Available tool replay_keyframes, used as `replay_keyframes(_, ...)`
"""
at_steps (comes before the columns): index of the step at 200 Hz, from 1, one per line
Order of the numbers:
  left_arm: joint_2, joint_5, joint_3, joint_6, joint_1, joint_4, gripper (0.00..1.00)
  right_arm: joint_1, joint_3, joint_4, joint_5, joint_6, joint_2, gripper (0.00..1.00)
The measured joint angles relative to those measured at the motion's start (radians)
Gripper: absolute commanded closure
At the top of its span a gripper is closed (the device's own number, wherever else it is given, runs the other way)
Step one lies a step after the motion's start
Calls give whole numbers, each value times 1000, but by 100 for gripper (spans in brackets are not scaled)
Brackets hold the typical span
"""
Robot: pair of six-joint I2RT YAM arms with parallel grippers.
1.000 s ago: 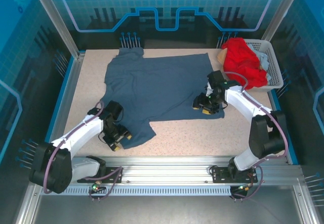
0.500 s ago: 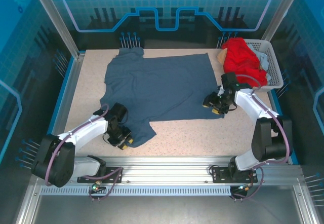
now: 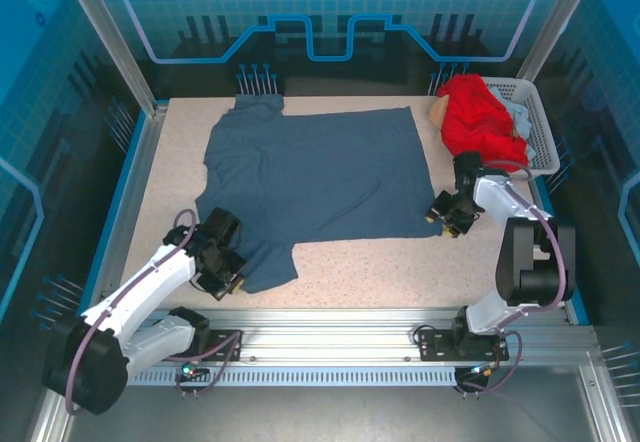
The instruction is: Fold and stack the t-shirts
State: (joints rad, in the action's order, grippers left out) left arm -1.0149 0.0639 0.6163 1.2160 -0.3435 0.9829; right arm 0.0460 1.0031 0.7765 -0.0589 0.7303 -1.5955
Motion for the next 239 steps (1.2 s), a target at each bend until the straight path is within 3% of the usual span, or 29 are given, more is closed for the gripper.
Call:
replay_keyframes(47,47,-43,0,27,0,63,100,16,0,5,7,12,-61,60)
replay_keyframes(151,55,-46,0,42,0,71,100,-26,-77,13,-1,41,-45,62)
replay_keyframes(179,55,-46,0,41,0,71,100,-26,-72,10,3,39,-73,71)
replay_keyframes(221,55,-53,1,39,0,101,100,-31,-40,54,28,30,-98,100)
replay_keyframes(239,60,-53,3,39,-1,116,100,-53,-32,53,45,20,-97,100)
